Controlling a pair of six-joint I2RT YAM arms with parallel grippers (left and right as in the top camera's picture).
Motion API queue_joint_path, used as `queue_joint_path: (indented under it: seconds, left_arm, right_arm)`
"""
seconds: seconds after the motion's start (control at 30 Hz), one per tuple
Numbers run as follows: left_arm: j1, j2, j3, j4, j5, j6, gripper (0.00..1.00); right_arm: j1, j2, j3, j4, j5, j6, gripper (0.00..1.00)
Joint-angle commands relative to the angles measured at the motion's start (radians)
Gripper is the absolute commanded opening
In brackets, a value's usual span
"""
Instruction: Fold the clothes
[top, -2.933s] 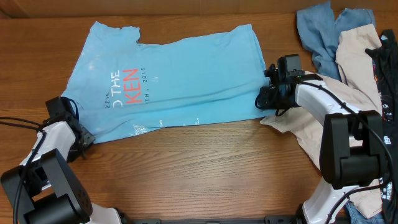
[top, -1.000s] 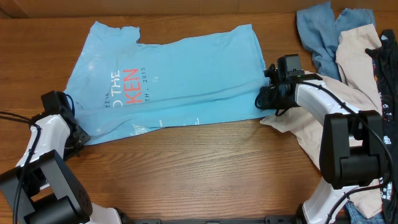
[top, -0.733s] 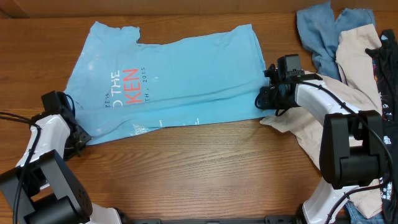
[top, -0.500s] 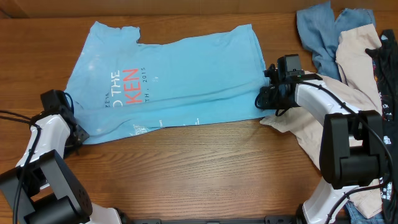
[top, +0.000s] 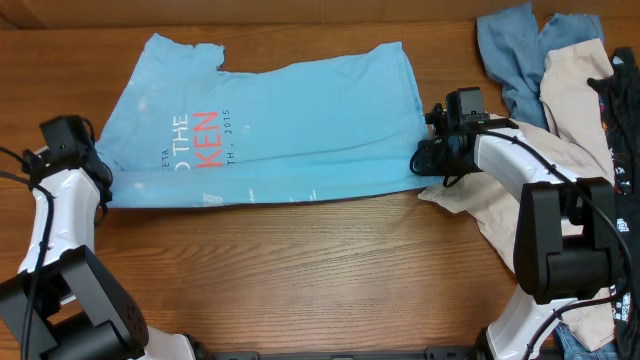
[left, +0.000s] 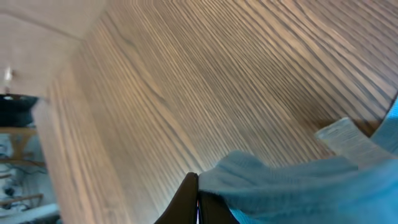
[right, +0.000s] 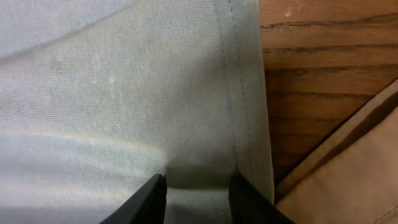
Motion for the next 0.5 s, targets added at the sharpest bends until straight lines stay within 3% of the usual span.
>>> queue_joint_path:
  seconds: [0.0, 0.17, 0.33, 0.47]
  left_arm:
    - [0.000, -0.006, 0.020, -0.016, -0.090, 0.025, 0.11]
    - [0.000, -0.006, 0.020, -0.024, -0.069, 0.032, 0.18]
    - [-0.001, -0.006, 0.020, -0.027, -0.032, 0.037, 0.15]
    - [-0.018, -0.006, 0.023, -0.049, 0.121, 0.047, 0.10]
  right_arm:
    - [-0.003, 0.036, -0.009, -0.016, 0.034, -0.004, 0.37]
    - [-0.003, 0.036, -0.009, -0.019, 0.034, -0.004, 0.37]
    - [-0.003, 0.036, -0.009, -0.021, 0.034, -0.004, 0.37]
    - [-0.003, 0.036, -0.009, -0.021, 0.034, -0.004, 0.37]
